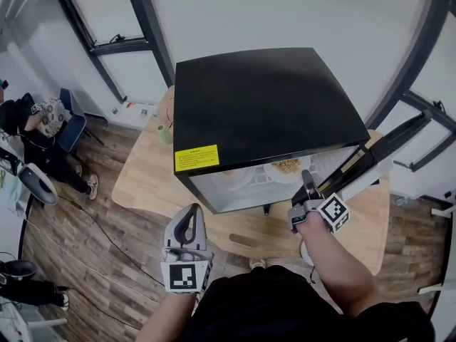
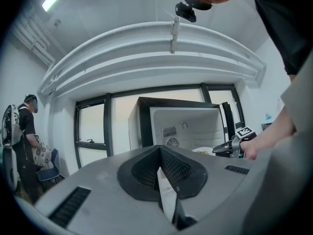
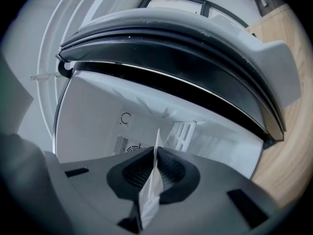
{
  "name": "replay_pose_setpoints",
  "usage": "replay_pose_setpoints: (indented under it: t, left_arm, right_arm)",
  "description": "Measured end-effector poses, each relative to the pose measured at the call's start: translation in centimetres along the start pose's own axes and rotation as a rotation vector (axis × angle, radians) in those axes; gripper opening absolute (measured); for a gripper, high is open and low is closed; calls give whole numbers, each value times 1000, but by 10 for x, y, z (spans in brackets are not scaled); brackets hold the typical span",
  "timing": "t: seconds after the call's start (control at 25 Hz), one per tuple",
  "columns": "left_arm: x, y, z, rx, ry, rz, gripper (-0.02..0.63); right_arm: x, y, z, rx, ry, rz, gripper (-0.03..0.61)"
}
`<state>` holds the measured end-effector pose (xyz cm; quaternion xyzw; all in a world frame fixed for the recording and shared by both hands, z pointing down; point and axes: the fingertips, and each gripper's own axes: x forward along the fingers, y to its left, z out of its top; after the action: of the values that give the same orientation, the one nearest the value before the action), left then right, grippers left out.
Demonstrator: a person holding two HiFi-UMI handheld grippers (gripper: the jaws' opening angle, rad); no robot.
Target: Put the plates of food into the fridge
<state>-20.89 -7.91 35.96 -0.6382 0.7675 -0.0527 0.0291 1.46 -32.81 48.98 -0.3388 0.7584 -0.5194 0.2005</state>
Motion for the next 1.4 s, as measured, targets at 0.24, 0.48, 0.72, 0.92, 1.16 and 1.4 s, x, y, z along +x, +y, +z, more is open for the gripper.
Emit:
replay_pose_setpoints:
  t: [0.24,0.48,0.72,0.92,1.16,1.4]
  left_arm:
    - [3,6,-4,5,31,8,5]
    - [3,22,5,-20,-5,29,5]
    - [6,22,2,-30,-12,-7,5]
    - [6,10,1,0,-8,-66,5]
    - [-7,2,12,-51,-75,-112,5]
    - [-16,-19,7,-60,-68,-174,5]
  right_arm:
    - [12,-10,5,-134,18,-131,37]
    - [14,-10,3,-302,36,-226,88]
    - [6,5,9,-377,2,-215,147]
    - [-13,11,12,-344,-35,-195,147]
    - [-66,24,20,-357,-112,-152,147]
    - [-143,21,37,-343,-209,-119,146]
